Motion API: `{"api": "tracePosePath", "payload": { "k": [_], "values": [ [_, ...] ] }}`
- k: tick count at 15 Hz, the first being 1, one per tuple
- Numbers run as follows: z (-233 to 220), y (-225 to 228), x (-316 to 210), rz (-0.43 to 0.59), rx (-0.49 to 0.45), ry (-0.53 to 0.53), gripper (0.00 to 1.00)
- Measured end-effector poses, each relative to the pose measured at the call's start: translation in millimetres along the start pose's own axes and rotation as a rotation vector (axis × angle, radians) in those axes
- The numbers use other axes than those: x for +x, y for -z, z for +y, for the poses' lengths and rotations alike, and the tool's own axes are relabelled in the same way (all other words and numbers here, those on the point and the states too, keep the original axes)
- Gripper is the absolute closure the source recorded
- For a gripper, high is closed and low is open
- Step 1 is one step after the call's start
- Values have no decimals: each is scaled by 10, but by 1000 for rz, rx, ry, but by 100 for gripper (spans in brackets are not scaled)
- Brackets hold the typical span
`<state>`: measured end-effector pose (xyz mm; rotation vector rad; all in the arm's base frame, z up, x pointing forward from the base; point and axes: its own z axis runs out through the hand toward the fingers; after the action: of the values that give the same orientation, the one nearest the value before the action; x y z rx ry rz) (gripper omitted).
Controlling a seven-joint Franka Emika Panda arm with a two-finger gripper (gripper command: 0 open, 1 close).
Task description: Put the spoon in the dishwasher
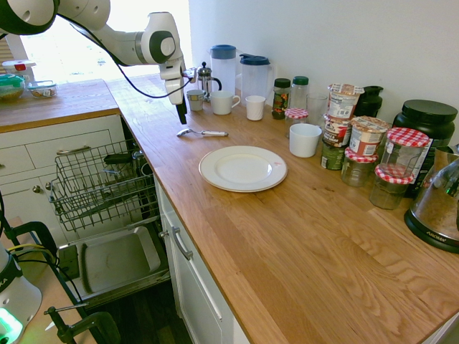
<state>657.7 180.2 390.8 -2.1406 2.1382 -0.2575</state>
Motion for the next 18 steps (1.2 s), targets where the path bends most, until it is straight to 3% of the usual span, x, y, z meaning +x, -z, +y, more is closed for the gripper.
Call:
{"api": "tracePosePath", "payload": {
  "k": [12,13,18],
  "values": [
    [-197,-484,390,-4,-70,-73,0],
    [-198,-507,411,-6,-73,-69,100],
    [-202,-577,478,-14,-84,-57,100]
  ]
}}
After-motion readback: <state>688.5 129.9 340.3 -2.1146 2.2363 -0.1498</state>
